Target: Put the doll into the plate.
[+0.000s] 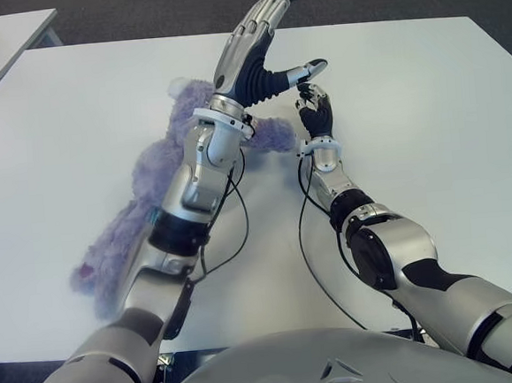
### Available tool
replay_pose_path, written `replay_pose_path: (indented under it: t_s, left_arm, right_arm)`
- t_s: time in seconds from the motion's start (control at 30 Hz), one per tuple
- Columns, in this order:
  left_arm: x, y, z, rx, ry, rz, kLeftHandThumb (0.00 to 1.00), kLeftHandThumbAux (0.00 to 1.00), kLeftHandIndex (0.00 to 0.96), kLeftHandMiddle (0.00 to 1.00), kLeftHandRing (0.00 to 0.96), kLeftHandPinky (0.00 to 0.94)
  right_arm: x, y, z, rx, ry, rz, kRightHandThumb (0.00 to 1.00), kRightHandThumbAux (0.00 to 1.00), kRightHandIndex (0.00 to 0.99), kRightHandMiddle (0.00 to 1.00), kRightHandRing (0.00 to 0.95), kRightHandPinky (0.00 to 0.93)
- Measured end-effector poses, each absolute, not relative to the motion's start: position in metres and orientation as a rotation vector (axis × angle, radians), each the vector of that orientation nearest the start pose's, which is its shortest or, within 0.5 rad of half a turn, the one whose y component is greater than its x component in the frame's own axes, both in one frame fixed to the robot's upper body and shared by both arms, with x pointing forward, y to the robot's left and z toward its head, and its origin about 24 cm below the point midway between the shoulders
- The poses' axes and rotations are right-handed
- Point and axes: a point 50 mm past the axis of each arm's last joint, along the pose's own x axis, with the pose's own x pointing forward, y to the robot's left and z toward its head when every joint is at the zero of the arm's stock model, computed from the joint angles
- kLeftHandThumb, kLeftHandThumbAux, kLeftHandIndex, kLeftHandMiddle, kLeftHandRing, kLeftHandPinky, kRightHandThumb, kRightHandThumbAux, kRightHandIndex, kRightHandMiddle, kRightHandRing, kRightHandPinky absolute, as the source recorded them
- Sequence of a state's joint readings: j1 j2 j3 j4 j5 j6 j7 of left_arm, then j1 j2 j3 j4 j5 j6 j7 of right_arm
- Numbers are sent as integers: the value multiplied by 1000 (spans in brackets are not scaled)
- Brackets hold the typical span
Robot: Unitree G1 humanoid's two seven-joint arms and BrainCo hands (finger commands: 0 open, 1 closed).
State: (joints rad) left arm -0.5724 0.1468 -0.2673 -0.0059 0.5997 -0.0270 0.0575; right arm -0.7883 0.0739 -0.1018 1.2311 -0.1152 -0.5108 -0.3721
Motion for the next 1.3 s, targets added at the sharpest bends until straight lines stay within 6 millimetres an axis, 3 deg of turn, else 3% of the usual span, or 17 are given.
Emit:
replay_pose_path:
  t_s: [0.53,0.97,1.3]
  left_arm:
    - [322,72,215,779,-741,-132,45,384,0,0,0,0]
    - [332,95,259,865,-811,-42,5,354,0,0,0,0]
    - [334,115,270,934,-798,-5,0,304,0,0,0,0]
  right_arm:
    - [359,-91,47,-38,-54,-122,676,744,407,341,327,286]
    - [359,-91,47,-38,-54,-115,674,745,406,348,338,286]
    - [359,-90,47,-37,-53,-106,676,744,405,346,337,301]
